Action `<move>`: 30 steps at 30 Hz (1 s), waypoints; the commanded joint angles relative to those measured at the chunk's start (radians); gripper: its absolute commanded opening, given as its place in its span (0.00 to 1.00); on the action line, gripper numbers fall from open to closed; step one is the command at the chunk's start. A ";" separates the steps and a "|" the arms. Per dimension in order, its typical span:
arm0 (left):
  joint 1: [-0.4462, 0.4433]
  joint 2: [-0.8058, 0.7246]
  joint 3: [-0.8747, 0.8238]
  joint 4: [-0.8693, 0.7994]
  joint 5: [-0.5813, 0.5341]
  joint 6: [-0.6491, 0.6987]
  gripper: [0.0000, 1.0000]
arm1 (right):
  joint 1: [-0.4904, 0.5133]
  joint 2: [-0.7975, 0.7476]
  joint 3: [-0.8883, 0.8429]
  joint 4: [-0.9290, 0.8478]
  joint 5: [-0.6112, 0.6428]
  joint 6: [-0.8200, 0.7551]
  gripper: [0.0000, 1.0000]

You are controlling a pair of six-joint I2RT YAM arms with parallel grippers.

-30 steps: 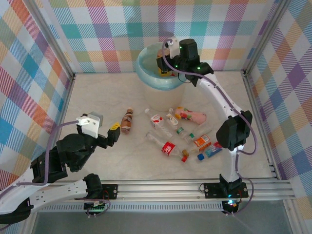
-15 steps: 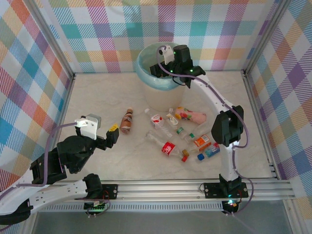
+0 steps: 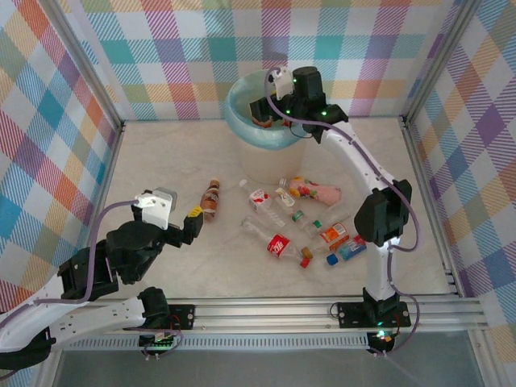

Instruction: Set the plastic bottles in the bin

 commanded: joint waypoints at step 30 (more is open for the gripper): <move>0.063 0.355 0.062 0.069 0.055 -0.133 0.94 | 0.021 -0.707 -0.581 0.192 -0.205 0.306 0.79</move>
